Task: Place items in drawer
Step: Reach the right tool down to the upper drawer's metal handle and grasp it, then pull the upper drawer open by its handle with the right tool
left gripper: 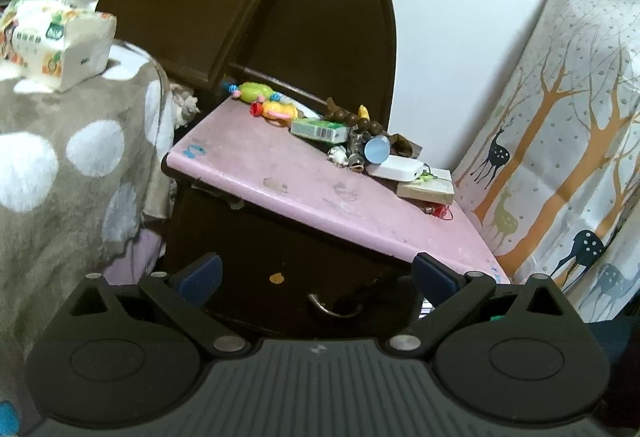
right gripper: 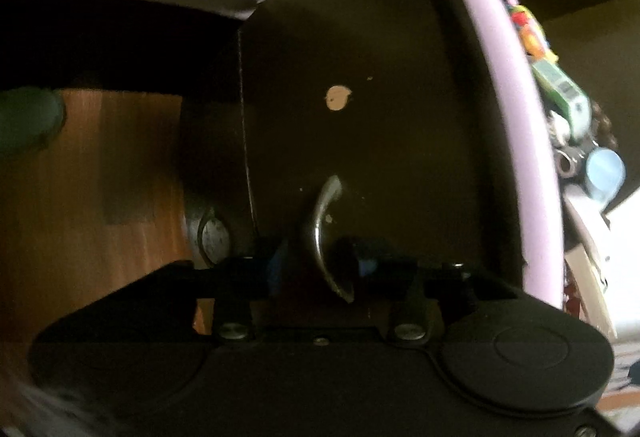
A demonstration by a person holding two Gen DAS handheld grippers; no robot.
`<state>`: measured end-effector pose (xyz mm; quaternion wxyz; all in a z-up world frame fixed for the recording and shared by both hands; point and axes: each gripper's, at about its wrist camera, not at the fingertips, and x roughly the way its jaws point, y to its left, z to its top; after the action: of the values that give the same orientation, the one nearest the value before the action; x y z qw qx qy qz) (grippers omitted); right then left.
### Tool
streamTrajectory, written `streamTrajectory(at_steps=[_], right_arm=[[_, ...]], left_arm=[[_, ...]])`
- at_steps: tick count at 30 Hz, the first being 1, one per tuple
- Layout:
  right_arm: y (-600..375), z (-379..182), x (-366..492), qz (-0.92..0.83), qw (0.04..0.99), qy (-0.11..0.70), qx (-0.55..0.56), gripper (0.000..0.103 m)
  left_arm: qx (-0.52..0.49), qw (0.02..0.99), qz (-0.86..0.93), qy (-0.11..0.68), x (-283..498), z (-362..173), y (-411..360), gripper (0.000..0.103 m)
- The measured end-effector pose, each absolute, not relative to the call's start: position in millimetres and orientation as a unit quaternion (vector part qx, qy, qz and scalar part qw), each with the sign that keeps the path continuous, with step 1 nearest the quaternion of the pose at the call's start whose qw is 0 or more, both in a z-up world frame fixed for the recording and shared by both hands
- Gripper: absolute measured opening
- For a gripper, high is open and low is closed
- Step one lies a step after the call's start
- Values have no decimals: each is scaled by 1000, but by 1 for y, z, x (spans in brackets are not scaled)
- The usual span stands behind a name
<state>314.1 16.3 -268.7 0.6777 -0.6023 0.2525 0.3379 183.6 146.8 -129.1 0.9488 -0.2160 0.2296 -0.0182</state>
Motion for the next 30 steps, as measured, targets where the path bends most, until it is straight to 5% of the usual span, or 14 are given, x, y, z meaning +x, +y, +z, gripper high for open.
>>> streamTrajectory(at_steps=[5, 11, 30], right_arm=[[26, -278, 311, 337, 660, 266, -617, 33], [21, -270, 302, 340, 658, 274, -613, 25], [-11, -249, 197, 402, 644, 269, -593, 22]], left_arm=[[-218, 947, -30, 232, 183, -128, 148, 102], [-209, 951, -30, 226, 182, -127, 146, 99], [-190, 957, -25, 217, 178, -121, 142, 100]])
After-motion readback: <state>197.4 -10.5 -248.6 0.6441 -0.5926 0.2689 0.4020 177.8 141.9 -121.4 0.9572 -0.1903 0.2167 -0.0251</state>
